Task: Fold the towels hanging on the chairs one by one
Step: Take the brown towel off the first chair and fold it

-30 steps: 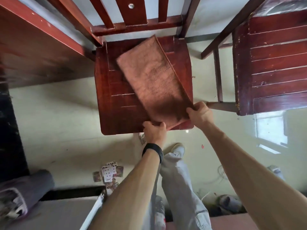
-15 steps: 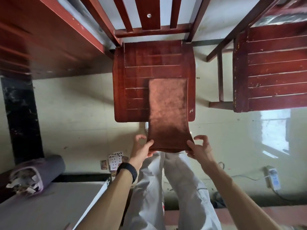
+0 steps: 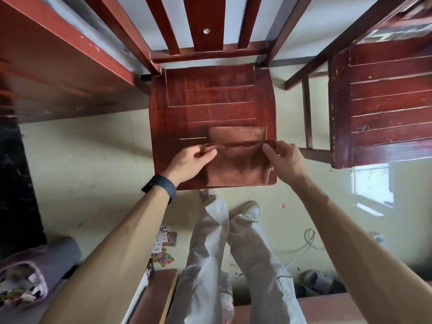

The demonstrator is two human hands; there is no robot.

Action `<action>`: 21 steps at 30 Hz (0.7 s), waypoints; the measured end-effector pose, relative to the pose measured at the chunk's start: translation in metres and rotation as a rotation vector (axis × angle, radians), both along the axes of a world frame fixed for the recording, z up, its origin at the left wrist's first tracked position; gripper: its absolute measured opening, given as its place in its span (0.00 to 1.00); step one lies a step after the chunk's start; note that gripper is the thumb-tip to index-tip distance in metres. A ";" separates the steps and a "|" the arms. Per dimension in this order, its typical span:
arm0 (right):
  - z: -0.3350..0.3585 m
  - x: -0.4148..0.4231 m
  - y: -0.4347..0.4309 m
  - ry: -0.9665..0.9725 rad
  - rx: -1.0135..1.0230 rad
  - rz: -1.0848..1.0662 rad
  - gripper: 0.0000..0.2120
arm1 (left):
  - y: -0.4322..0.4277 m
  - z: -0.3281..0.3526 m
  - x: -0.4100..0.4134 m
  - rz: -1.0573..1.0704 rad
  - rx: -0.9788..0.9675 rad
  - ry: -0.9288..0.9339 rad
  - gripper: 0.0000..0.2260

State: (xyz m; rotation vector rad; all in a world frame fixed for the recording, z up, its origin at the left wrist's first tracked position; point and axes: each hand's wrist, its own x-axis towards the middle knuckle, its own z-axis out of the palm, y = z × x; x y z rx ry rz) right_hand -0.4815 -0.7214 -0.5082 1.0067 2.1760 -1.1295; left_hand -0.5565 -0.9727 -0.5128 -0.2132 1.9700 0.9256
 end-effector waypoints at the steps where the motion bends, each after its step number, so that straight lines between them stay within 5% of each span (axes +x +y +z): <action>1: -0.011 -0.008 -0.002 -0.010 0.030 0.015 0.13 | 0.005 -0.009 -0.006 0.017 -0.023 0.037 0.15; 5: -0.044 -0.032 -0.014 -0.058 0.058 -0.085 0.20 | 0.023 -0.045 -0.015 0.048 -0.098 0.137 0.18; 21: -0.087 -0.040 -0.023 -0.007 0.349 -0.015 0.17 | 0.040 -0.083 -0.016 -0.129 -0.347 0.373 0.19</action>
